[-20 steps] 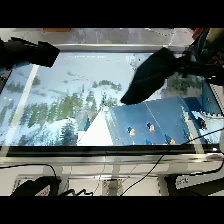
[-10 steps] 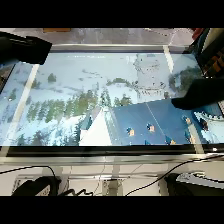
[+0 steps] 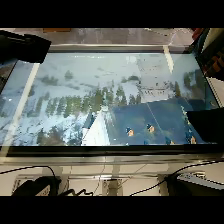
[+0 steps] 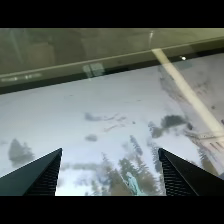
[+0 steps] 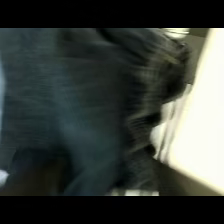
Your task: Fold the clothes and pants, and hang the long-sleeved shirts on hangers.
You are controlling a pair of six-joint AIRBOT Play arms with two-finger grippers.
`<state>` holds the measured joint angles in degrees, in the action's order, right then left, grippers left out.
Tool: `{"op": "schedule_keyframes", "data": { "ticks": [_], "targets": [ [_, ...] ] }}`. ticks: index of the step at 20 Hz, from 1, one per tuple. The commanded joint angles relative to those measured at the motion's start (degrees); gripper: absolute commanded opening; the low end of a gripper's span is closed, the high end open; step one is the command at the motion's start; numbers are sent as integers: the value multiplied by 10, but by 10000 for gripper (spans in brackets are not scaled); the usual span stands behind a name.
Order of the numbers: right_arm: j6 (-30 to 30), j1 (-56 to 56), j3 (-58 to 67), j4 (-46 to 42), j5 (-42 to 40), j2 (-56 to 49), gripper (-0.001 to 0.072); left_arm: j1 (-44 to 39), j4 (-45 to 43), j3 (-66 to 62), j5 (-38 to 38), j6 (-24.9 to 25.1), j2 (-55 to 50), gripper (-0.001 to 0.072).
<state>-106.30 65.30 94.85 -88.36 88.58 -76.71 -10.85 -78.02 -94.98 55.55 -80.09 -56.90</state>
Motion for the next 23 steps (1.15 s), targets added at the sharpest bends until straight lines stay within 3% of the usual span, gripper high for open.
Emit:
{"op": "schedule_keyframes", "data": {
  "ticks": [1,4,5,6,9,13,16,20,23],
  "targets": [
    [-9,4,0,-57,16,1,685,0,0,0,0,0,0,704],
    [5,3,0,-32,18,0,683,0,0,0,0,0,0,704],
    [35,3,-2,-10,23,-1,680,0,0,0,0,0,0,704],
    [58,-1,-4,4,32,-1,603,0,0,0,0,0,0,705],
    [72,-40,-6,39,53,0,59,0,0,0,0,0,0,705],
    [183,-162,-6,135,43,0,44,0,0,0,0,0,0,705],
    [216,-316,-6,117,30,0,44,0,0,0,0,0,0,704],
    [206,-520,-6,-4,-37,2,43,0,0,0,0,0,0,704],
    [154,-613,-6,-3,-122,2,44,0,0,0,0,0,0,704]
  ]
}}
